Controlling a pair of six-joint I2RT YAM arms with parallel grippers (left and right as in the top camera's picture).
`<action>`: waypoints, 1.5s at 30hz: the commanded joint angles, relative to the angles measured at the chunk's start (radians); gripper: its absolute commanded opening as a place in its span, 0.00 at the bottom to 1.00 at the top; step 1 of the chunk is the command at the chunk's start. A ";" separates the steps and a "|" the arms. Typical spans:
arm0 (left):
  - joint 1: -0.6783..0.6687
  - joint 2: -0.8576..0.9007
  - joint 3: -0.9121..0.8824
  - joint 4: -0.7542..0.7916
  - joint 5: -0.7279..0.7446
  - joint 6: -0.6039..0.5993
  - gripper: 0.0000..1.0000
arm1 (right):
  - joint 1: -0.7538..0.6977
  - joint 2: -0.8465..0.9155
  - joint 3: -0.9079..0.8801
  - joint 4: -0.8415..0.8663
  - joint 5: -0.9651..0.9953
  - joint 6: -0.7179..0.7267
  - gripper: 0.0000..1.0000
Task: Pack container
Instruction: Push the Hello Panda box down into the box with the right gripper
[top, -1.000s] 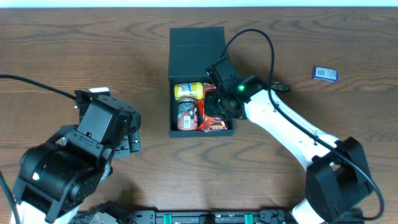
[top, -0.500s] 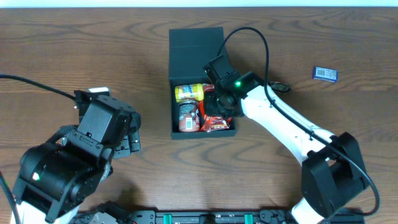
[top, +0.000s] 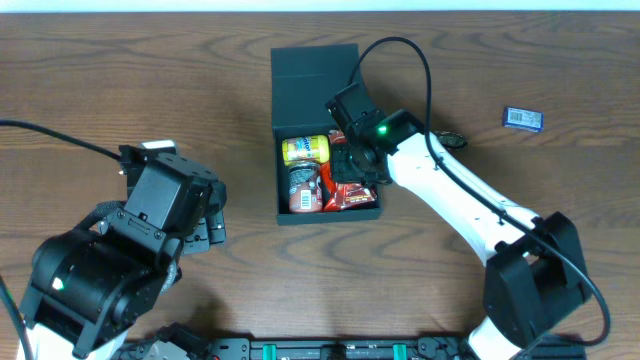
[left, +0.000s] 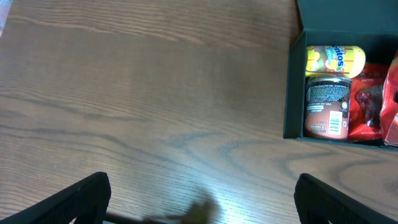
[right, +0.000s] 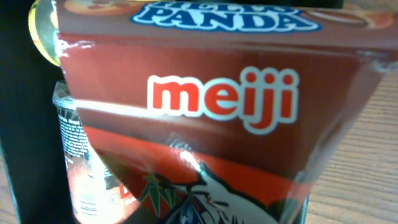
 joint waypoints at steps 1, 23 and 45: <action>0.006 -0.002 0.000 0.000 0.000 -0.004 0.95 | -0.001 0.013 0.024 -0.003 0.026 -0.035 0.02; 0.006 -0.002 0.000 -0.004 -0.003 0.000 0.95 | -0.001 0.053 0.021 0.021 0.072 0.006 0.01; 0.006 -0.002 0.000 -0.007 -0.004 0.000 0.95 | -0.001 0.050 0.032 -0.013 0.064 0.026 0.99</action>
